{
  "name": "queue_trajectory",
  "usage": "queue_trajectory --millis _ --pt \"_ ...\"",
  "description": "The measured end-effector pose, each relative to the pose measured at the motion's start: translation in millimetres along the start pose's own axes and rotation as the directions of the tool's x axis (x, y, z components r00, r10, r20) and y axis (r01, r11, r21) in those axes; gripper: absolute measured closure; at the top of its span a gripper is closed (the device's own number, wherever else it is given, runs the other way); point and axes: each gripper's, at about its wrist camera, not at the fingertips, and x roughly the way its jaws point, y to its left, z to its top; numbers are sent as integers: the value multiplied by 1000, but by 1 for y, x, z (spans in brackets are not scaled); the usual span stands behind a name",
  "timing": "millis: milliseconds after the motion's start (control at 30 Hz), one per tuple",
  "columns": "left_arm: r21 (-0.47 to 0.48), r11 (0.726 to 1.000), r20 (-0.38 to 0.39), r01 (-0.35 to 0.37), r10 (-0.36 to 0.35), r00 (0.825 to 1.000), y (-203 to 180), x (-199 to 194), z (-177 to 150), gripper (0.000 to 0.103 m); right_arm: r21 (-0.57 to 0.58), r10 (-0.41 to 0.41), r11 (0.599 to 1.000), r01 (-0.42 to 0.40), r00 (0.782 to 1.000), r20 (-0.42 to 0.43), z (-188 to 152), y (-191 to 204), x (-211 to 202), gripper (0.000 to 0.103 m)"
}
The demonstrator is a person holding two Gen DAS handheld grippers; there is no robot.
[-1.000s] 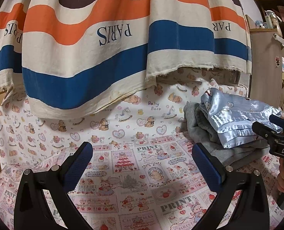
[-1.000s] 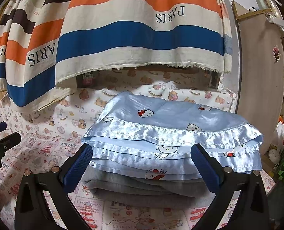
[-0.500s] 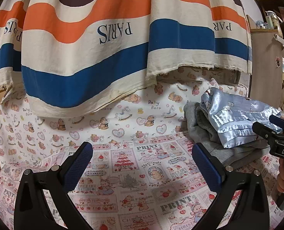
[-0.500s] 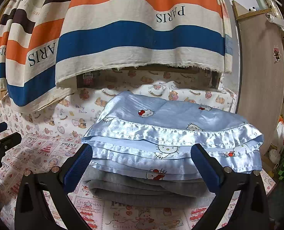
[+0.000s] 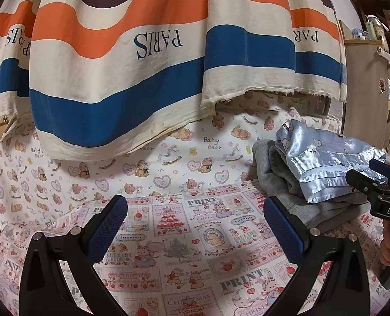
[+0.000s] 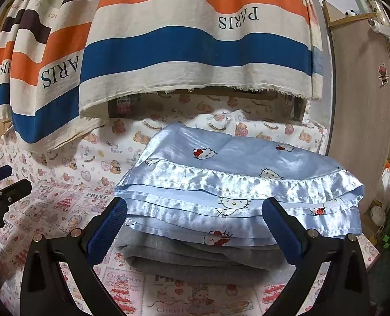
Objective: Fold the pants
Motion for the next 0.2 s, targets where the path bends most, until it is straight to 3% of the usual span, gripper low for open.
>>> queue_trajectory --millis 200 --pt "1 1000 3 0 0 1000 0 0 0 1 -1 -1 1000 1 1000 1 0 0 1 0"
